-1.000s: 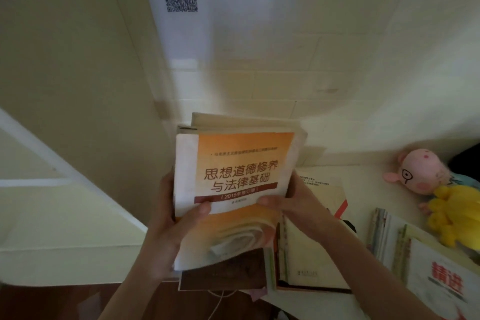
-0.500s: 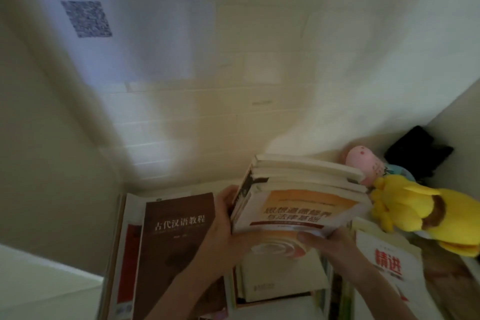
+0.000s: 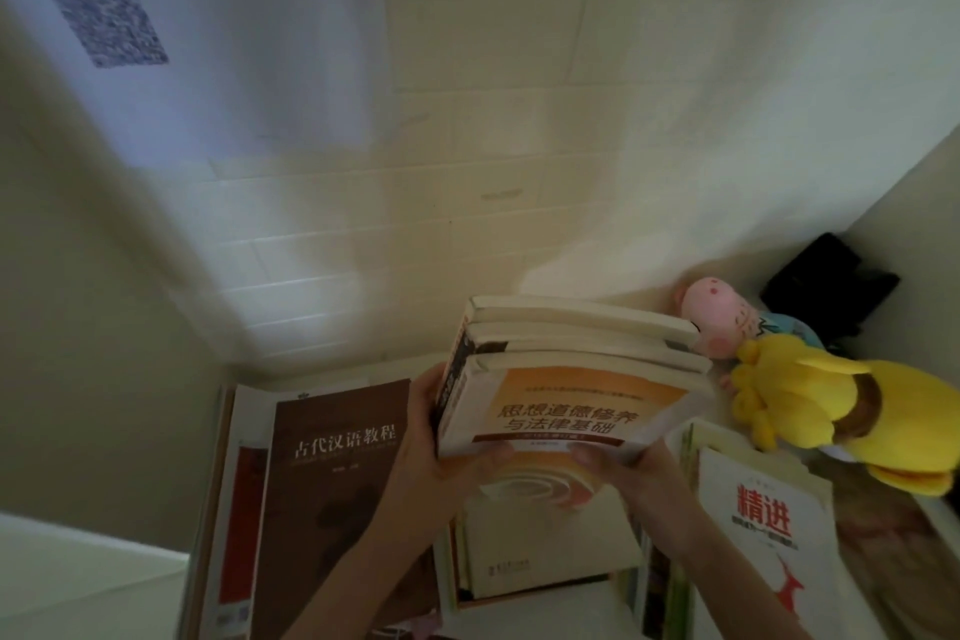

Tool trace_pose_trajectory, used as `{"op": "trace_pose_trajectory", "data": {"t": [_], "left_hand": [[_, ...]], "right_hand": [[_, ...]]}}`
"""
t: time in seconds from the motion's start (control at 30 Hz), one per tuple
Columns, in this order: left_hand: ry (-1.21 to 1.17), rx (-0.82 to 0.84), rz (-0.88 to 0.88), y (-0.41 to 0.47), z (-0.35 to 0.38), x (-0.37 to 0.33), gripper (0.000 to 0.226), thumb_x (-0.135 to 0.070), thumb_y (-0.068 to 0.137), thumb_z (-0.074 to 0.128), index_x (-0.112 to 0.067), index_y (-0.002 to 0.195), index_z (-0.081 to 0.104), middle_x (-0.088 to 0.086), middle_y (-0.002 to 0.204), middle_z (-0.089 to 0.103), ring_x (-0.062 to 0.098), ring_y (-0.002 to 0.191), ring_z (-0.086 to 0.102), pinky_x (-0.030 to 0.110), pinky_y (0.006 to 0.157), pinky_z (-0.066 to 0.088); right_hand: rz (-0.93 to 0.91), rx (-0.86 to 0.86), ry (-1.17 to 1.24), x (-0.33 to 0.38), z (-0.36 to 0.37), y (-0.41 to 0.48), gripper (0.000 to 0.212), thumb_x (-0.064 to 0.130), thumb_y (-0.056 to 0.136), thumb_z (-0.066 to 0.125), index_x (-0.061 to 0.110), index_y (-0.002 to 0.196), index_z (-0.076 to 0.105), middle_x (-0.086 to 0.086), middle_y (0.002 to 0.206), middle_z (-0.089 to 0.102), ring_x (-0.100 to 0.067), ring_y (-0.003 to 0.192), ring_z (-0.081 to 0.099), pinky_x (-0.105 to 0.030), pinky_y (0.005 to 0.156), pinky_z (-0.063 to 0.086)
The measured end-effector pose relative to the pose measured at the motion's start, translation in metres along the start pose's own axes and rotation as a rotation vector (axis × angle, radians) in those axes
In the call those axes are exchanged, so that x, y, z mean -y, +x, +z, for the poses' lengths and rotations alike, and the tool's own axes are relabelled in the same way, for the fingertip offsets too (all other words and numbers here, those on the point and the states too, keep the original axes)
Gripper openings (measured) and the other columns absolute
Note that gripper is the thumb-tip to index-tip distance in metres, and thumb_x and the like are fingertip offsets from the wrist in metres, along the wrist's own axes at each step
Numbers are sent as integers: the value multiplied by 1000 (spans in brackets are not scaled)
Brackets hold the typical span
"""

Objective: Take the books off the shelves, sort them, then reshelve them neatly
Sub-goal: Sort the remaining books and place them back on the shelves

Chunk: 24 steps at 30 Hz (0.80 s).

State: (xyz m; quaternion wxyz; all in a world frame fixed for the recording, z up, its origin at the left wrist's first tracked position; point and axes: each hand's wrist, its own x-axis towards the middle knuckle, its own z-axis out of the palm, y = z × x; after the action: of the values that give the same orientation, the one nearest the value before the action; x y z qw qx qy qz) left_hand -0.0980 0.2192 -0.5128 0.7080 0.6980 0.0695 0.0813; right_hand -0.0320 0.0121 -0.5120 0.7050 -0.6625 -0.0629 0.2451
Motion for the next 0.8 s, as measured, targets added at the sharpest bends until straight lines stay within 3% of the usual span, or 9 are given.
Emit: {"op": "trace_pose_trajectory", "data": {"t": [0.13, 0.23, 0.3, 0.4, 0.47, 0.6, 0.7, 0.8], "left_hand": [[-21, 13, -18, -1, 1, -10, 82, -41, 59, 79, -37, 128, 36, -16, 119, 58, 13, 113, 59, 29, 83, 55], [-67, -60, 26, 14, -5, -45, 86, -61, 58, 73, -34, 132, 39, -10, 124, 55, 16, 125, 50, 31, 93, 48], [-66, -92, 64, 21, -4, -75, 74, -66, 65, 64, -37, 130, 42, -13, 117, 59, 10, 120, 54, 26, 93, 48], [-8, -3, 58, 20, 12, -102, 40, -55, 81, 60, -39, 117, 53, -10, 97, 67, 11, 89, 67, 31, 76, 56], [-20, -39, 31, 19, 20, -108, 17, -40, 89, 54, -36, 105, 57, -9, 89, 68, 10, 80, 67, 33, 72, 57], [-44, -74, 0, 23, 24, -111, 19, -21, 96, 46, -36, 101, 57, -10, 82, 63, 10, 74, 61, 40, 71, 56], [-47, -68, -17, 30, 23, -111, 18, -25, 95, 48, -40, 97, 57, -10, 84, 65, 17, 79, 65, 43, 71, 56], [-10, 13, 21, 27, 12, -108, 28, -42, 88, 49, -44, 115, 51, -15, 98, 66, 6, 86, 67, 24, 67, 57]], "right_hand": [[-4, -15, -7, -3, 0, 0, 78, 50, 53, 88, 5, 113, 66, -12, 109, 71, -30, 102, 68, -33, 82, 57], [10, 1, 10, -2, -1, -1, 76, 47, 53, 89, 7, 114, 67, -14, 111, 71, -33, 102, 68, -38, 82, 57], [15, 13, -1, -1, 0, -1, 72, 48, 52, 90, 11, 110, 70, -12, 110, 71, -31, 102, 68, -38, 82, 57], [-16, 20, -4, -1, 2, -1, 57, 43, 55, 90, 20, 105, 74, -11, 109, 72, -31, 99, 69, -42, 81, 58], [-36, 19, 7, 0, 3, -2, 51, 40, 56, 90, 28, 103, 74, -9, 108, 72, -32, 95, 70, -45, 76, 59], [-66, 21, -3, -3, 1, -4, 65, 46, 55, 89, 19, 111, 70, -9, 112, 71, -30, 101, 68, -43, 81, 58], [-94, -1, 14, -7, -1, 0, 53, 25, 75, 81, 7, 121, 61, -11, 117, 68, -30, 110, 65, -39, 89, 55], [-86, 2, 20, -10, -3, 2, 41, 3, 83, 64, 1, 124, 58, -13, 118, 68, -31, 110, 64, -37, 88, 55]]}}
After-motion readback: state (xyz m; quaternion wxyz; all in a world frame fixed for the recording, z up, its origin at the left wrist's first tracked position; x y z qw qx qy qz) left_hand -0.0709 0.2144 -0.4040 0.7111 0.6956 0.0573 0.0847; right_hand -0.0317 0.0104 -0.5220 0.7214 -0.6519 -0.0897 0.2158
